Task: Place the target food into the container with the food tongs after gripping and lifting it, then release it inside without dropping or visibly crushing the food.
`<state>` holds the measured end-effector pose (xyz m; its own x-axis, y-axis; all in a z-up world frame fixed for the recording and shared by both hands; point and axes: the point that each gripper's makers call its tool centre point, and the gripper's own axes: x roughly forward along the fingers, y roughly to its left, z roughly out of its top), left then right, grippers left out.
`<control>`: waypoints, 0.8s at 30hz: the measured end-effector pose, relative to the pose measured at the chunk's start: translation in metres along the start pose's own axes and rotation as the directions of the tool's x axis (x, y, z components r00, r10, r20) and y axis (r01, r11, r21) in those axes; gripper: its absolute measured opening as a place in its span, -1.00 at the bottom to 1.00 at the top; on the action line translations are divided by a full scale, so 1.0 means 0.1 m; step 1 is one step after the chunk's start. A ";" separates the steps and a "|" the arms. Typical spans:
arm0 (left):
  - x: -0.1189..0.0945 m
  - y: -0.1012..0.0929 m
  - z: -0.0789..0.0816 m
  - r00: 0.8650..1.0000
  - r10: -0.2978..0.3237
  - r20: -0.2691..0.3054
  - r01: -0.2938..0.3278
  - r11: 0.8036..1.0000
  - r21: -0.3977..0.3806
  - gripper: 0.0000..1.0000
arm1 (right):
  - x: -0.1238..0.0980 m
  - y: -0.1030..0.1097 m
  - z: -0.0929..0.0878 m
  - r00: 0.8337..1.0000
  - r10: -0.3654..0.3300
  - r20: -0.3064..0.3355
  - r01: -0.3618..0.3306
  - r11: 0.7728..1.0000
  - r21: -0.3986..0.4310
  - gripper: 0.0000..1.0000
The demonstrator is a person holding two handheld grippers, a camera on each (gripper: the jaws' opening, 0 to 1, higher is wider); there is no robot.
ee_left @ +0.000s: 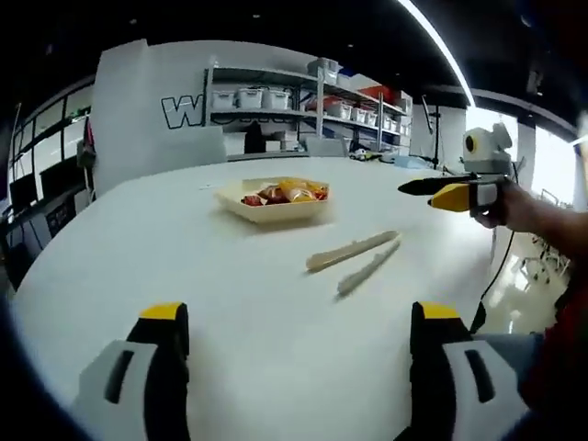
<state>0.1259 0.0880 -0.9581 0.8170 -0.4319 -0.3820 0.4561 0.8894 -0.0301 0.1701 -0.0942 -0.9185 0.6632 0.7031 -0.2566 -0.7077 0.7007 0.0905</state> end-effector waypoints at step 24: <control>-0.07 -0.11 0.00 1.000 0.008 -0.005 -0.008 1.000 -0.011 0.97 | -0.23 0.09 -0.19 0.998 -0.034 -0.051 0.029 0.995 -0.092 0.99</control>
<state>0.1152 0.0817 -0.9551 0.8186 -0.4243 -0.3870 0.4457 0.8944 -0.0378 0.1442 -0.1064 -0.9302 0.6736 0.6716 -0.3085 -0.7075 0.7067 -0.0060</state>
